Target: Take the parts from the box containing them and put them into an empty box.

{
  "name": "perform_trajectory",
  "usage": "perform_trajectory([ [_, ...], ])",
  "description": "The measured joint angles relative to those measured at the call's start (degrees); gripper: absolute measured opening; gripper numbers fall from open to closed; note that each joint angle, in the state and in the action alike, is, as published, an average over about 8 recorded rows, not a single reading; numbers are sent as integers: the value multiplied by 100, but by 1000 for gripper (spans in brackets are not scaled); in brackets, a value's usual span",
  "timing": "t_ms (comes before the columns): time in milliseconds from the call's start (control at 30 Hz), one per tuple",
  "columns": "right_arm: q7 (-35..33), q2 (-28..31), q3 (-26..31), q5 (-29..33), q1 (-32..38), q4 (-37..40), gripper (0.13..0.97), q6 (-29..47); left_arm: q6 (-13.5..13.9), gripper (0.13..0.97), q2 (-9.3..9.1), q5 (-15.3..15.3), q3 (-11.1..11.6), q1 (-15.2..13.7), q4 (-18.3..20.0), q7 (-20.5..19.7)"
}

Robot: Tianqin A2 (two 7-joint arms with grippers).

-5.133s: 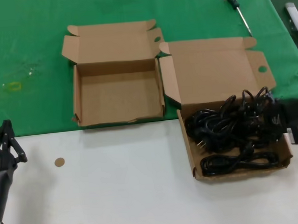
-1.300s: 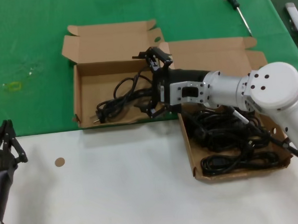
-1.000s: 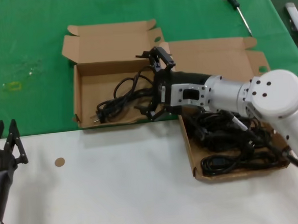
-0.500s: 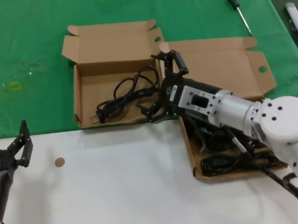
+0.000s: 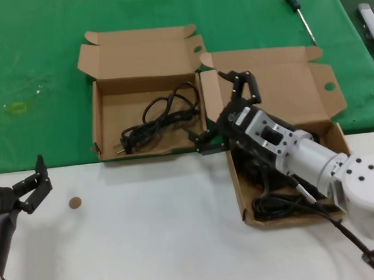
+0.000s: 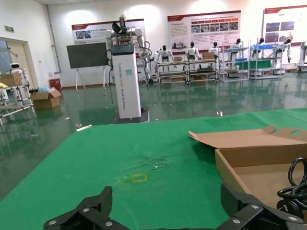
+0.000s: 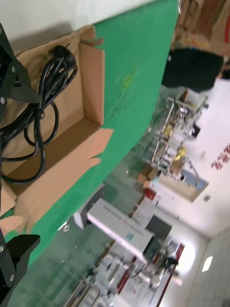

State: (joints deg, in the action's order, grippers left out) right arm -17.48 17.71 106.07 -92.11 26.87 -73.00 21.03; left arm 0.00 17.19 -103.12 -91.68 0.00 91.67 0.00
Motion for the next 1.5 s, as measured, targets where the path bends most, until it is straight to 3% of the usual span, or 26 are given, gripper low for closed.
perform_trajectory([
  [267,329,-10,-272,-208,-509,-352,966,-397,0,832,0,0,0,0,0,1],
  [567,704,-21,-580,-444,-1083,-752,966,-847,0,935,0,0,0,0,0,-1],
  [1233,1521,-45,-1254,-959,-2340,-1626,966,-1829,0,966,0,-1,0,0,0,-1],
  [1500,1642,-49,-1352,-1035,-2524,-1754,966,-1975,0,966,0,-1,1,0,0,-1],
])
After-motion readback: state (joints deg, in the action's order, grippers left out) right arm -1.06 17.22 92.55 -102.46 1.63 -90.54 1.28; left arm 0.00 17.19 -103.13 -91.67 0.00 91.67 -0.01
